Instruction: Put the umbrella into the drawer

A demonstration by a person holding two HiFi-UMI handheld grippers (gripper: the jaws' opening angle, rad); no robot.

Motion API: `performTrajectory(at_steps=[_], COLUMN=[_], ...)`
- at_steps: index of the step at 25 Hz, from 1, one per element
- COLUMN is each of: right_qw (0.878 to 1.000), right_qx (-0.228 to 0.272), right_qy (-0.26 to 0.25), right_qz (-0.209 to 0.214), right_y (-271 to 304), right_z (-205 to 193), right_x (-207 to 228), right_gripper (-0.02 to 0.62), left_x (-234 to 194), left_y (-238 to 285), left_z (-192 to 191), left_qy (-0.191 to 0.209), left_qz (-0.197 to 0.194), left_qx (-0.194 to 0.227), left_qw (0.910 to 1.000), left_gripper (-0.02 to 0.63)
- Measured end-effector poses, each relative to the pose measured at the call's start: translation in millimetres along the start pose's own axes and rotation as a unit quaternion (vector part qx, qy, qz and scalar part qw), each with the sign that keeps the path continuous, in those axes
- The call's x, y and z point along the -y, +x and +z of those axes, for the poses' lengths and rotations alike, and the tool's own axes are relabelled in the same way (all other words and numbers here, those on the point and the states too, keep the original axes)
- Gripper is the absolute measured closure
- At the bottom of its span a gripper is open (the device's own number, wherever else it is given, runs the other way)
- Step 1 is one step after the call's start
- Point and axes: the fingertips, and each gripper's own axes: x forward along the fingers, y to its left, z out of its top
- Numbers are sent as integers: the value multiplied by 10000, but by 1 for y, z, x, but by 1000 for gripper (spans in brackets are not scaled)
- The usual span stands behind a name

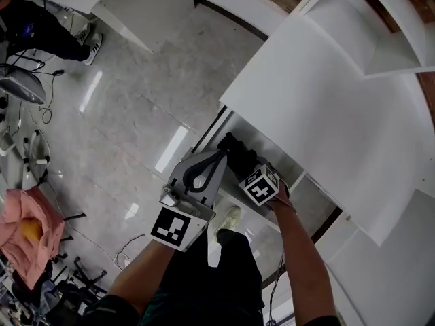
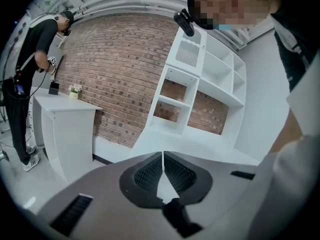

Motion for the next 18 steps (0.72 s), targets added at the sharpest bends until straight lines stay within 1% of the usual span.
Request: performTrajectory(at_steps=[6, 8, 12, 16, 17, 18], right_qw=[9991, 9986, 9987, 9988, 9989, 9989], right_qx=[-235, -273, -341, -272, -231, -180], right_qy=[335, 440, 375, 404, 405, 406], right_qz=[64, 132, 108, -9, -73, -156], right_y=[15, 16, 8, -9, -15, -23], right_z=[-5, -4, -3, -3, -3, -3], right_x=[1, -2, -6, -5, -4, -2], right_gripper=[365, 342, 342, 373, 387, 417], left_x=[-1, 0, 5, 14, 17, 20], left_y=[-3, -5, -9, -14, -16, -18], left_z=[1, 4, 9, 18, 20, 21], left_qy=[43, 65, 108, 164, 159, 148], left_qz=[0, -10, -22, -42, -45, -46], left_qx=[-29, -33, -56, -44, -56, -80], left_qw=[10000, 10000, 9999, 9998, 9998, 9998], left_gripper=[592, 592, 592, 592, 592, 592])
